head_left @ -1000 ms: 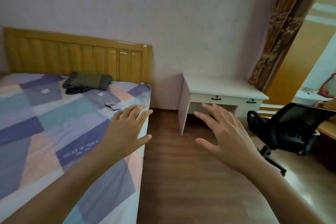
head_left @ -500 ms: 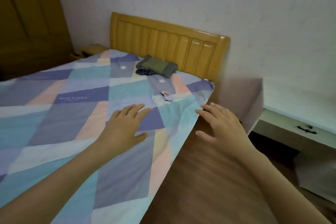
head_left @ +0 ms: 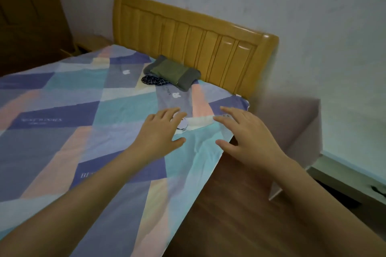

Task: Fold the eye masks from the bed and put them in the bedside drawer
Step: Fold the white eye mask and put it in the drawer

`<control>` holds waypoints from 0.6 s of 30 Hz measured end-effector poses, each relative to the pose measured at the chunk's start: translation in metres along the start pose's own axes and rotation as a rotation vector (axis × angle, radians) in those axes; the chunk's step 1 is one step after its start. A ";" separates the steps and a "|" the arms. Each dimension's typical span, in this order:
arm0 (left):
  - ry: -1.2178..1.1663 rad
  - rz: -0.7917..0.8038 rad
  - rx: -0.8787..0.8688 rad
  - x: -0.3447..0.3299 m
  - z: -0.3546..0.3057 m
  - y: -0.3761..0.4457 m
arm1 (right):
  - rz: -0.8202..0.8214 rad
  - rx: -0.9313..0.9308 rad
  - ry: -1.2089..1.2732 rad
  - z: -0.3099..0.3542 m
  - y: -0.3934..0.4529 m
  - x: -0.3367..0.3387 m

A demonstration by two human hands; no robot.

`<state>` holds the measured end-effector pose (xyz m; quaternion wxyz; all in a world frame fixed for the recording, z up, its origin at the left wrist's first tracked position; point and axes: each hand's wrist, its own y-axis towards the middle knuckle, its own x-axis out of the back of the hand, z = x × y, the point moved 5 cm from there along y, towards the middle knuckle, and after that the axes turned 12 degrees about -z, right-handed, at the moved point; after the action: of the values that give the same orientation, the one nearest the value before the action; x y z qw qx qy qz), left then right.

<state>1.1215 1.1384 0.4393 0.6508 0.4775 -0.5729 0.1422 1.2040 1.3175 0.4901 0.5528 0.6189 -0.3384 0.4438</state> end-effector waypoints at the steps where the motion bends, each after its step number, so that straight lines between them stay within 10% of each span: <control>1: 0.004 0.000 0.019 -0.019 0.005 0.020 | 0.015 0.009 0.011 -0.017 0.021 -0.016; 18: -0.036 0.201 0.543 -0.330 0.197 0.202 | 0.439 0.212 0.206 -0.165 0.324 -0.415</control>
<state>0.7533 1.2051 0.2186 0.4716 0.5777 -0.5696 0.3456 0.7236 1.3984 0.2304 0.4070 0.5366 -0.3582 0.6466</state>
